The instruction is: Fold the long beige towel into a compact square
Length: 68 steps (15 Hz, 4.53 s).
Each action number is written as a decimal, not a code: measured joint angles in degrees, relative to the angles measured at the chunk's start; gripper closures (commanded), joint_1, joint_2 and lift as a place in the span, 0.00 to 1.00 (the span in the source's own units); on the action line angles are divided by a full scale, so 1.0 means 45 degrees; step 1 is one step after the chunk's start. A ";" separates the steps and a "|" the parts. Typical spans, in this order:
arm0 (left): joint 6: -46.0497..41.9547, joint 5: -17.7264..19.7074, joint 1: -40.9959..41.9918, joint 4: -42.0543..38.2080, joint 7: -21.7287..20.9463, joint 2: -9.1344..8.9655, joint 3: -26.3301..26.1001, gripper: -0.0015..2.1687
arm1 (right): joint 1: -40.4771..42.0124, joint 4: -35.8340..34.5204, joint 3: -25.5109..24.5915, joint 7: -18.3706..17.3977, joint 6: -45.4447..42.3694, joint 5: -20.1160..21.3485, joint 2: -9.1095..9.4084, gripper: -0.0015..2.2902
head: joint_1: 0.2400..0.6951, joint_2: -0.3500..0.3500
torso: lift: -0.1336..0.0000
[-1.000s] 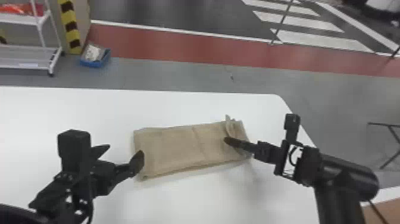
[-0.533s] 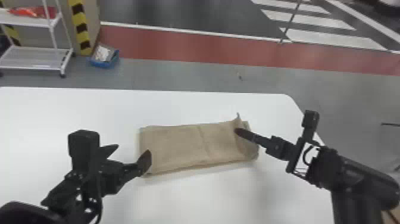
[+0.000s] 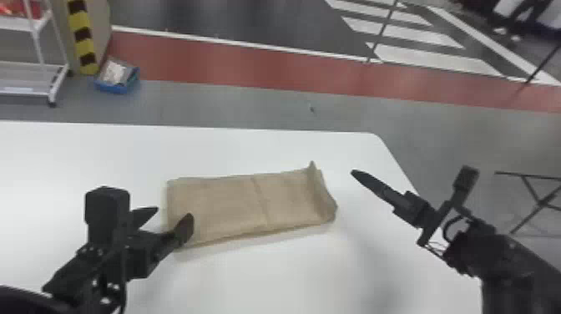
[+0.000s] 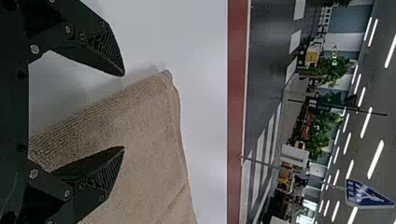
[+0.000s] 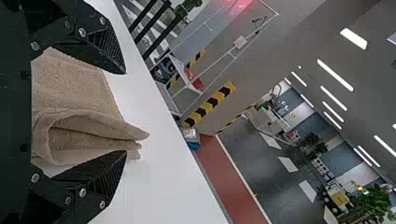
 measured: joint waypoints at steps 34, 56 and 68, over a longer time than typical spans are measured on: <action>-0.2560 -0.1677 0.0878 -0.1801 0.1052 0.0546 0.0709 0.02 | 0.0531 0.0678 -0.0078 0.0392 -0.1183 0.0052 -0.0568 0.05 | 1.00 0.03 | 0.07; -0.0122 -0.1667 -0.1922 0.1958 0.1096 -0.0688 -0.1384 0.92 | -0.1042 -0.0278 0.3412 -0.2573 0.1008 0.1688 0.0410 0.09 | 1.00 0.10 | 0.07; 0.0023 -0.1505 -0.2003 0.2158 0.0883 -0.0520 -0.1091 0.92 | -0.3617 0.1212 0.5057 -0.3233 0.4822 0.3851 0.0654 0.15 | 1.00 0.19 | 0.07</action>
